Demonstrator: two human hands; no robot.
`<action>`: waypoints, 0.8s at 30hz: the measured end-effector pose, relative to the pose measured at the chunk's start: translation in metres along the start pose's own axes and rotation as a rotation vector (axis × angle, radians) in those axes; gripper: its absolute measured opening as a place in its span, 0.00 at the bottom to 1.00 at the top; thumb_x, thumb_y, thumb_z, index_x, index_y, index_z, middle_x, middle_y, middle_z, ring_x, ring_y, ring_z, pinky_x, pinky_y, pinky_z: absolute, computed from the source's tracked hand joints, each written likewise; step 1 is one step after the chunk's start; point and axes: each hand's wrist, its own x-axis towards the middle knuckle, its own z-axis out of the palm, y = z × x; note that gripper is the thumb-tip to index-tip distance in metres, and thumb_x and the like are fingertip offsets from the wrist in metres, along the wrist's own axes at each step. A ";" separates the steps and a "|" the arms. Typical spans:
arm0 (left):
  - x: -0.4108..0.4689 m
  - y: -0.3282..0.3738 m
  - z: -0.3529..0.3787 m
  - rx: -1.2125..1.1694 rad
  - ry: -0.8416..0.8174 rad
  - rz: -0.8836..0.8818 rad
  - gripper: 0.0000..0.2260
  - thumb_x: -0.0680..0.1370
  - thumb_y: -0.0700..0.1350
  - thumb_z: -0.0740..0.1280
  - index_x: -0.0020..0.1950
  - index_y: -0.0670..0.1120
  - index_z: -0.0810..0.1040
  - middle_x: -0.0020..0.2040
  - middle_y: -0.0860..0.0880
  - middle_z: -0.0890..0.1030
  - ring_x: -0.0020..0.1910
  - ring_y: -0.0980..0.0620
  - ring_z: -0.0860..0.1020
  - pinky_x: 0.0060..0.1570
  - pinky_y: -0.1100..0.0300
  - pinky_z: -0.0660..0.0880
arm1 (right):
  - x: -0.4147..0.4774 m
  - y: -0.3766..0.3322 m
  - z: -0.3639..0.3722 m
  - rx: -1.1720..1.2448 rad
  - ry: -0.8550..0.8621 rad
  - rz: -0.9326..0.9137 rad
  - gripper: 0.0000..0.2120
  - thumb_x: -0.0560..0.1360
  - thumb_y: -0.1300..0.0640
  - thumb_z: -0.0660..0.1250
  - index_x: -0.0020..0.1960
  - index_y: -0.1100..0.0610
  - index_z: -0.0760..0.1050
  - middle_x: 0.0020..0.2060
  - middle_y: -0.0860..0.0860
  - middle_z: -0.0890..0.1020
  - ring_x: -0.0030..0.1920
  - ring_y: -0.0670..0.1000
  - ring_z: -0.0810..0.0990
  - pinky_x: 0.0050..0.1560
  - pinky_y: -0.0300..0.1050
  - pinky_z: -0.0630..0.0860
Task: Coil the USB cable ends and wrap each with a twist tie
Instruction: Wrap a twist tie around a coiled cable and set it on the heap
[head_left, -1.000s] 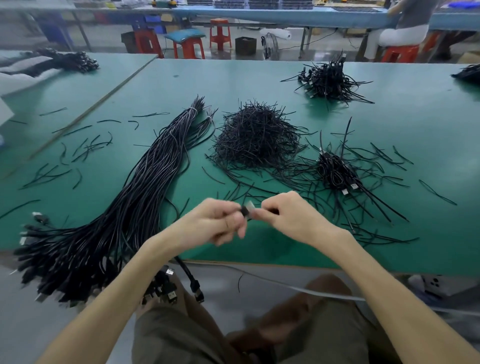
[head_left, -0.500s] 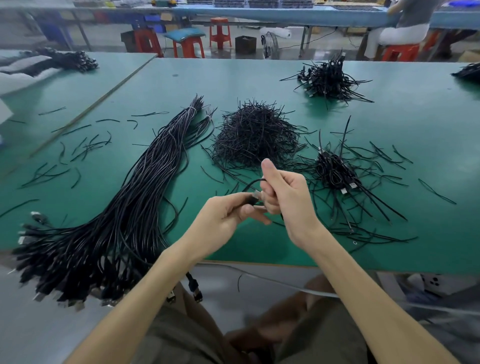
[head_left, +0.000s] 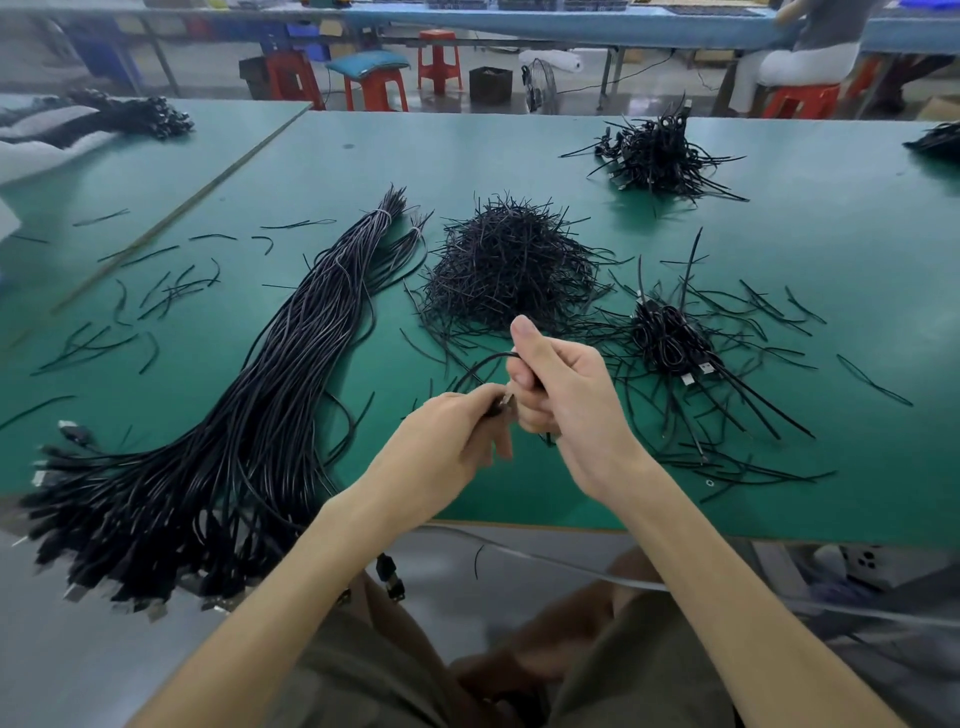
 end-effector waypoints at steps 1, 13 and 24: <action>-0.001 0.000 0.001 -0.078 0.046 -0.004 0.11 0.84 0.40 0.56 0.53 0.57 0.72 0.42 0.57 0.84 0.42 0.54 0.82 0.48 0.51 0.78 | 0.000 0.000 -0.001 -0.014 -0.004 -0.007 0.24 0.84 0.49 0.61 0.33 0.58 0.68 0.24 0.48 0.60 0.25 0.47 0.56 0.25 0.37 0.56; 0.001 -0.004 0.013 -0.977 0.123 -0.178 0.15 0.84 0.48 0.58 0.48 0.40 0.78 0.42 0.54 0.80 0.44 0.57 0.76 0.49 0.66 0.72 | -0.002 0.012 0.013 -0.207 0.006 -0.167 0.24 0.85 0.50 0.59 0.31 0.54 0.69 0.23 0.43 0.65 0.24 0.43 0.61 0.27 0.32 0.60; 0.009 -0.008 0.000 -1.361 0.081 -0.168 0.21 0.88 0.48 0.52 0.74 0.36 0.70 0.72 0.40 0.75 0.73 0.41 0.73 0.67 0.55 0.73 | -0.010 0.044 0.008 -0.228 -0.049 -0.103 0.27 0.85 0.47 0.58 0.30 0.58 0.67 0.23 0.44 0.65 0.24 0.45 0.59 0.27 0.35 0.59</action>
